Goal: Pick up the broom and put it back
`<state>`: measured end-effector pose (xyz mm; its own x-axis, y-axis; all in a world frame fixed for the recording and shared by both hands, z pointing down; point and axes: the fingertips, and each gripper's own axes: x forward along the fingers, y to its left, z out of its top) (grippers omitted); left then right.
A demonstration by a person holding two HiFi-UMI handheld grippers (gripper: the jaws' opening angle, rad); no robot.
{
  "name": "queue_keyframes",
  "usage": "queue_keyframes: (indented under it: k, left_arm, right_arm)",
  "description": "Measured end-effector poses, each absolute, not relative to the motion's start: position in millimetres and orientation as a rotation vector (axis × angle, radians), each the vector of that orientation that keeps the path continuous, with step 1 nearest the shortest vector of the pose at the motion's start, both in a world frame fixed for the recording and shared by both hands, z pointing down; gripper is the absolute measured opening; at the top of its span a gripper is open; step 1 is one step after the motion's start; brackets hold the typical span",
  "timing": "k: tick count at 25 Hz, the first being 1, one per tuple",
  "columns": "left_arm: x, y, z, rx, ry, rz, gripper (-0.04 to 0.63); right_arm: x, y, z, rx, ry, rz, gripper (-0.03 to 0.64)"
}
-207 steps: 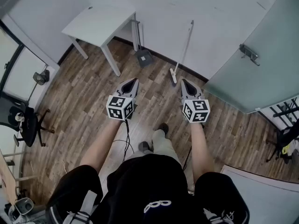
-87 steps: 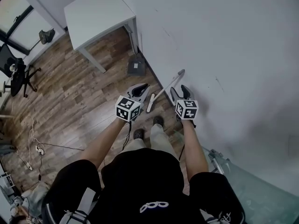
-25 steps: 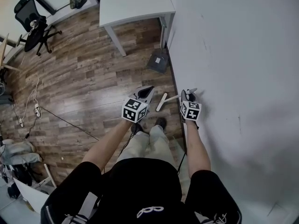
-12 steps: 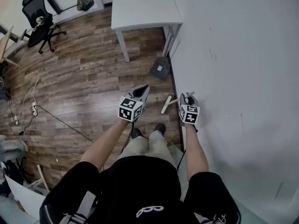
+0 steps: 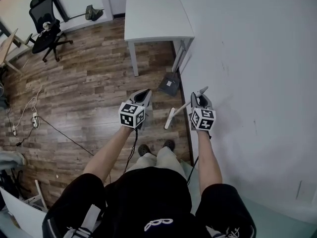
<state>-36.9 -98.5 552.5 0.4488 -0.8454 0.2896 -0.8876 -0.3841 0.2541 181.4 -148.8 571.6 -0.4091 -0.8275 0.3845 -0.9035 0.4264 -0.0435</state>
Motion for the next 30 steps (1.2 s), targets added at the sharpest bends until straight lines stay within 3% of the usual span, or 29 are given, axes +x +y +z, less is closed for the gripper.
queue_keyframes:
  k: [12,30]
  left_arm:
    - [-102.3,-85.0,509.4,2.326,-1.584,0.052,0.017]
    - [-107.5,-166.1,500.6,2.364,-1.595,0.051,0.017]
  right_arm:
    - [101.0,-172.4,455.9,1.414,-2.612,0.208,0.117]
    - [70.5,-255.5,469.6,1.315,-2.613,0.19,0.117]
